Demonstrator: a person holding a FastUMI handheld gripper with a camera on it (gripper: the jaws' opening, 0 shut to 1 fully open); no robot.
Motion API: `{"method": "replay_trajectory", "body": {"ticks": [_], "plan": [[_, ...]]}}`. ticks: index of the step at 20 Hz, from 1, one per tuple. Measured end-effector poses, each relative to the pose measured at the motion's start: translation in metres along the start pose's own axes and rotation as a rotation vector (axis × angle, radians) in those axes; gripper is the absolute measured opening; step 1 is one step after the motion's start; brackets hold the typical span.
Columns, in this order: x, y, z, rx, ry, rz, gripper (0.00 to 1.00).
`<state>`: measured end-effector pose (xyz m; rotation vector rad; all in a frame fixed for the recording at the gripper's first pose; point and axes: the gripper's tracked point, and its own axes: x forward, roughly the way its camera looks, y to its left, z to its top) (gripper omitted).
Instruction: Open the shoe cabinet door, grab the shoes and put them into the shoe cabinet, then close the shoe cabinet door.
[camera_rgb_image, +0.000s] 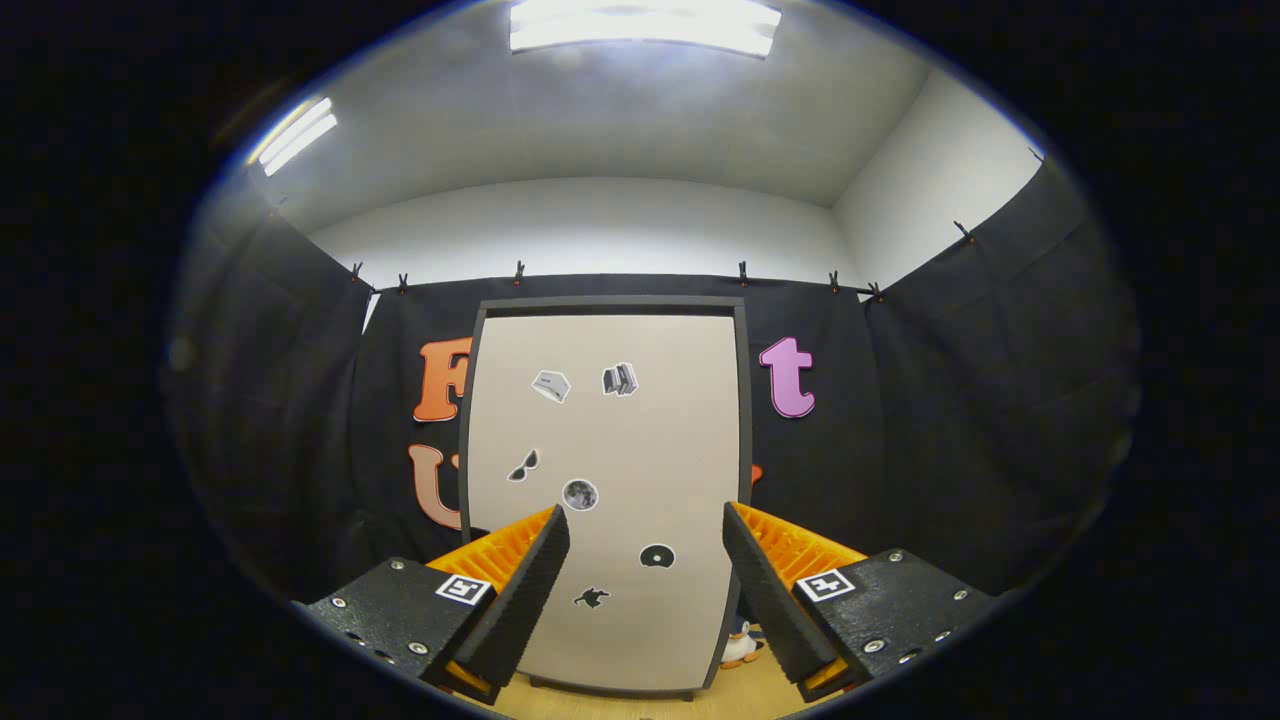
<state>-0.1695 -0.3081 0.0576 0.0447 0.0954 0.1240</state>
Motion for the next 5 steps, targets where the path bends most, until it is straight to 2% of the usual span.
{"method": "replay_trajectory", "body": {"ticks": [5], "plan": [[-0.0016,0.0029,0.0022,-0.01,-0.002,0.012,0.95]]}}
